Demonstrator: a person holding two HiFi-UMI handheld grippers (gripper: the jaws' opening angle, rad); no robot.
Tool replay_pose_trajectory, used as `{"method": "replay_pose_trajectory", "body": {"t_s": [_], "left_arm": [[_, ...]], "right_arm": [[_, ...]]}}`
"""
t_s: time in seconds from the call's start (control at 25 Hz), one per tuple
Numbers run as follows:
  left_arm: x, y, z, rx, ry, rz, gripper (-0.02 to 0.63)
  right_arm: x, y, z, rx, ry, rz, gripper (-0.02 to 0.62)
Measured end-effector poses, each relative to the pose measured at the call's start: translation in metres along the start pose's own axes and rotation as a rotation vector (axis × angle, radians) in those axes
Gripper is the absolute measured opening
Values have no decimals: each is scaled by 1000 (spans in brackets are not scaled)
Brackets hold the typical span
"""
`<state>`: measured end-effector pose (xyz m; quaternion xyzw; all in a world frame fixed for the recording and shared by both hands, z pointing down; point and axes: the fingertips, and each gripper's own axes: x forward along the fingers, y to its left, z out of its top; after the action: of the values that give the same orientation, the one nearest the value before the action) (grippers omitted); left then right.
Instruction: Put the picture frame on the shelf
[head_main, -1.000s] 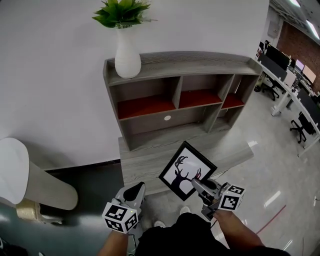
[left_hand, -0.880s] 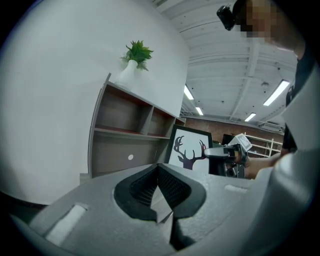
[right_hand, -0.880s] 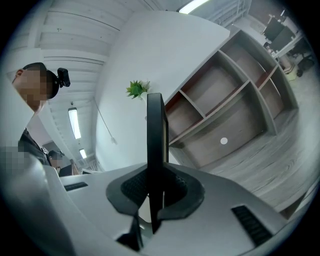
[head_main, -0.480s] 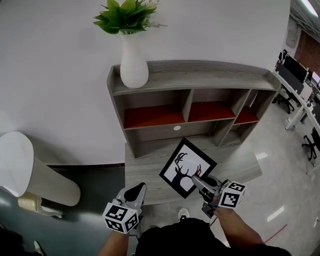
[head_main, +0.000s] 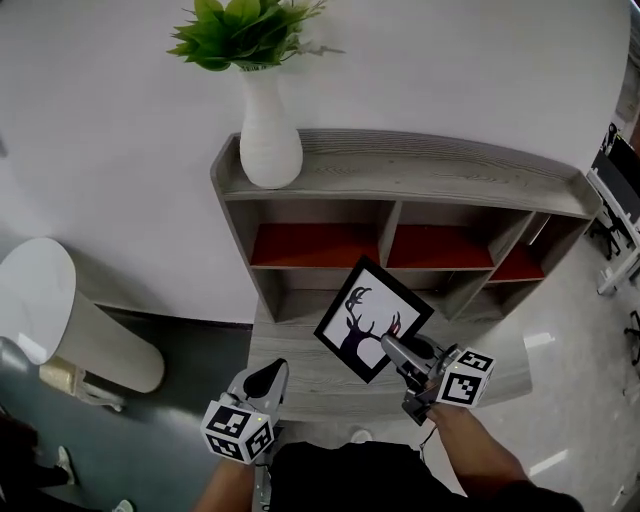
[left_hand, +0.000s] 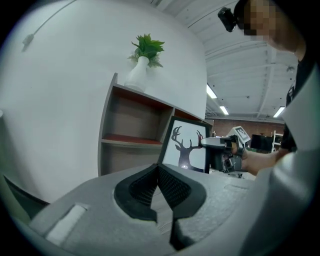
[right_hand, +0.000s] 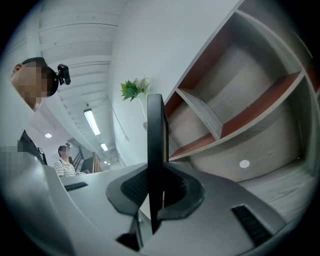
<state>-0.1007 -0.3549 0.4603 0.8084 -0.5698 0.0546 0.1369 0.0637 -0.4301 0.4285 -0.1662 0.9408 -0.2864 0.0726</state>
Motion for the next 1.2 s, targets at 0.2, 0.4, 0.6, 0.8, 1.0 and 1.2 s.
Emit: {"method": "replay_pose_trajectory", "body": {"t_s": [0.2, 0.4, 0.6, 0.8, 1.0, 1.2], "left_arm": [[7, 2, -2, -17, -5, 59, 9], [4, 14, -6, -15, 19, 63, 9], [-3, 34, 10, -13, 12, 33, 9], [-5, 60, 14, -24, 17, 18, 9], [-5, 75, 13, -27, 4, -6, 9], [-8, 87, 15, -33, -9, -13, 9]], "right_arm": [[19, -11, 16, -4, 16, 52, 51], [50, -11, 34, 7, 11, 71, 51], [94, -8, 60, -48, 16, 44, 51], [141, -16, 72, -87, 57, 0, 51], [176, -24, 78, -97, 78, -7, 51], [204, -35, 82, -210, 133, -41, 51]]}}
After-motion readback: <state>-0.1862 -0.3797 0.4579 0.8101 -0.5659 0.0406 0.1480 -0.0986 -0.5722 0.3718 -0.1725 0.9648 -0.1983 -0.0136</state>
